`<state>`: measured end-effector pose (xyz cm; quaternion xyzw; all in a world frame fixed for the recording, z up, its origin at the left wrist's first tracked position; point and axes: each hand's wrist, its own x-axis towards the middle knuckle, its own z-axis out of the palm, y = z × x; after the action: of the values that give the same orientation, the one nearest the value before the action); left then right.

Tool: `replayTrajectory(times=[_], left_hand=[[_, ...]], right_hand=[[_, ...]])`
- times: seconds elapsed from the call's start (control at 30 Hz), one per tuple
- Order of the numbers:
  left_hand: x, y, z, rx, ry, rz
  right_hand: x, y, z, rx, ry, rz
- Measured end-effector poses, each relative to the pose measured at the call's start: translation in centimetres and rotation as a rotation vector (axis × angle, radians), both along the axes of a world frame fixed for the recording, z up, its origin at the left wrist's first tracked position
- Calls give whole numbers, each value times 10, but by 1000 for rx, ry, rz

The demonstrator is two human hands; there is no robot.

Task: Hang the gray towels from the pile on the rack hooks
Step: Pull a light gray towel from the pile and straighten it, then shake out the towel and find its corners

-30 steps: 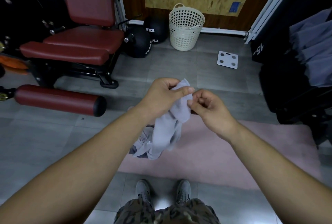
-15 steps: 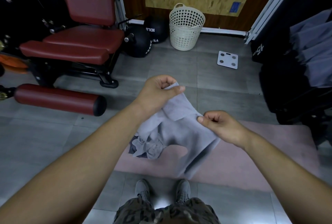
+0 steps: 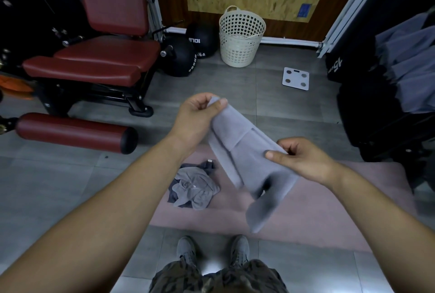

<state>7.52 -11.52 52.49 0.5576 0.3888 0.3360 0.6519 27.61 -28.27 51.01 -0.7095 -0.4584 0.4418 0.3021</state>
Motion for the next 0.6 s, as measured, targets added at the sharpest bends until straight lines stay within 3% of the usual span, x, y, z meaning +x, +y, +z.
replayTrajectory(times=[0.13,0.27,0.33,0.4,0.5,0.6], left_hand=[[-4,10,-8,-8,-66,258],[-11,13,-29,32,135,397],[-8,6,-33,51,246,268],[-2,-7,-29,60,306,-31],[8,-24,-19,32,234,-496],[15,-25,-9,44,256,-707]], right_hand=[[20,-16,-10,-92,-22,-48],[29,-21,-12,-79,62,-110],[26,-17,-9,-39,164,-131],[17,-9,0,-1,242,-104],[1,9,16,39,287,-16],[-8,24,29,75,266,-28]])
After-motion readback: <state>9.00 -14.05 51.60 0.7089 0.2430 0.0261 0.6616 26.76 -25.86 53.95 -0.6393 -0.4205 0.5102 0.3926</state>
